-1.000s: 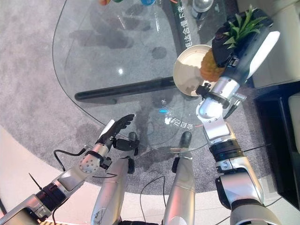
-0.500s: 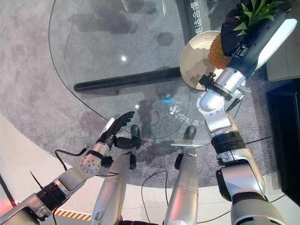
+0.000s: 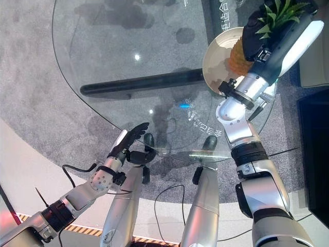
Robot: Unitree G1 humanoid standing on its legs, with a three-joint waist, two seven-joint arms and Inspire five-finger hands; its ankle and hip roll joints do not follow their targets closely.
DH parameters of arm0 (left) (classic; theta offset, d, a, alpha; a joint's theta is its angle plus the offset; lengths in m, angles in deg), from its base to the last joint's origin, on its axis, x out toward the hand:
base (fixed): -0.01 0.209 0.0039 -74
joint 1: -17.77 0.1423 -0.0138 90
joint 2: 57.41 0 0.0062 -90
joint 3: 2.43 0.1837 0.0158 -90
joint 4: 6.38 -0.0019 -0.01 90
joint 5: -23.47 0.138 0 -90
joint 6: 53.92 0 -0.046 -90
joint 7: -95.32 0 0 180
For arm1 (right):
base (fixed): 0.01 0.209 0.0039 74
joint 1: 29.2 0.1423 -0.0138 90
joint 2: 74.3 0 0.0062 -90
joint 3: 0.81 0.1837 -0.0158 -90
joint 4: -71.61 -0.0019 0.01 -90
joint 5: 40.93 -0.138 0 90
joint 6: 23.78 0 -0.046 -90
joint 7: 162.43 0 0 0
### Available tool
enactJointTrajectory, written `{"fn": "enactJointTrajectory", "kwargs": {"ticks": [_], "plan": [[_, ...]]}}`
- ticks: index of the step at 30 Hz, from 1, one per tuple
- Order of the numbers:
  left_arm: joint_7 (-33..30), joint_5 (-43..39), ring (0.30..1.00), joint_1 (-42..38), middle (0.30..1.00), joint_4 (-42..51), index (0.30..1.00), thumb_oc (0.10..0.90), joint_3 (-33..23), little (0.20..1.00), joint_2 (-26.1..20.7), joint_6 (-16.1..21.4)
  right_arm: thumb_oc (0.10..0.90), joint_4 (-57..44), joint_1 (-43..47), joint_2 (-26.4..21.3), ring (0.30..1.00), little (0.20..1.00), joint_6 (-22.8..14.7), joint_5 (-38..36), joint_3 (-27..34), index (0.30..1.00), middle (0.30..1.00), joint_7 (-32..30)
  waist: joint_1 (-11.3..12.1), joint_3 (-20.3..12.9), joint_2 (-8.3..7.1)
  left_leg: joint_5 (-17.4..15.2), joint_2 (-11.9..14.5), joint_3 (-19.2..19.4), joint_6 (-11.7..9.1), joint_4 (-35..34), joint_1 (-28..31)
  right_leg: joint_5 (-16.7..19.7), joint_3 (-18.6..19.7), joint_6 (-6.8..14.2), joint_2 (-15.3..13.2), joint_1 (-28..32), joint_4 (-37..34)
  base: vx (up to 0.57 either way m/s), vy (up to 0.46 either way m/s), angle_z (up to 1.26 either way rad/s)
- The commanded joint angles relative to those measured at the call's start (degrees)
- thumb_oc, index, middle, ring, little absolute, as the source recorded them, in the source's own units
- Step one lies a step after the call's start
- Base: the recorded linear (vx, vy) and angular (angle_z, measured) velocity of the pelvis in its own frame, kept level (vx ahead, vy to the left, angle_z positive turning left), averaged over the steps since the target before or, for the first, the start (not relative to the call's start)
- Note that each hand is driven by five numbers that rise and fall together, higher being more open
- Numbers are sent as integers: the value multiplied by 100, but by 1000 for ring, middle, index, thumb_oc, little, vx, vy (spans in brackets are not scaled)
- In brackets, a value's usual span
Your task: Pick up the fruit to the plate
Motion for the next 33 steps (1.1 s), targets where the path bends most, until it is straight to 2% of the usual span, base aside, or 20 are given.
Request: {"fn": "enactJointTrajectory", "kwargs": {"ticks": [1, 9, 18, 23, 26, 27, 33], "plan": [[-200, -96, 900, 26, 900, 684, 900, 800, 170, 900, 115, 383, 100, -270, 809, -601, 300, 200, -756, 429, -227, 300, 300, -468, -69, -135, 522, -349, -789, 149, 419, 423, -270, 84, -592, -232, 599, -56, -253, 0, 0, 0], [-227, -103, 900, 13, 900, 682, 900, 800, 205, 900, 95, 446, 100, -46, 788, -587, 300, 200, -748, 366, -268, 300, 300, -366, -62, -135, 559, -327, -808, 133, 418, 411, -340, 122, -584, -223, 588, -144, -263, -1, 4, 0], [-371, -161, 900, -128, 900, 653, 900, 800, 320, 900, 86, 502, 100, 395, 883, -572, 300, 200, -1081, 321, -378, 300, 300, -391, -64, -135, 620, -260, -810, 158, 404, 304, -360, 174, -569, -211, 606, -182, -350, -5, 7, 0], [-428, -181, 900, -175, 900, 636, 900, 800, 352, 900, 76, 566, 100, 382, 920, -543, 300, 200, -1001, 415, -358, 300, 300, -452, -68, -135, 644, -238, -821, 171, 409, 244, -341, 183, -574, -201, 611, -181, -386, 0, 0, 0], [-426, -183, 900, -173, 900, 620, 900, 800, 357, 900, 69, 604, 350, 420, 919, -553, 514, 450, -970, 328, -363, 514, 514, -374, -68, -135, 651, -230, -820, 182, 410, 237, -345, 191, -570, -203, 608, -184, -397, 0, 0, 0], [-453, -163, 900, -167, 900, 657, 900, 800, 370, 900, 75, 580, 800, 454, 879, -553, 900, 900, -1003, 272, -371, 900, 900, -331, -72, -135, 652, -228, -812, 192, 408, 237, -359, 195, -568, -200, 602, -195, -398, 0, 0, 0], [-480, -153, 900, -164, 900, 627, 900, 800, 373, 900, 60, 635, 800, 469, 780, -504, 900, 900, -1000, 218, -354, 900, 900, -309, -83, -135, 635, -218, -808, 209, 414, 188, -327, 211, -566, -198, 632, -167, -427, 0, 0, 0]]}}
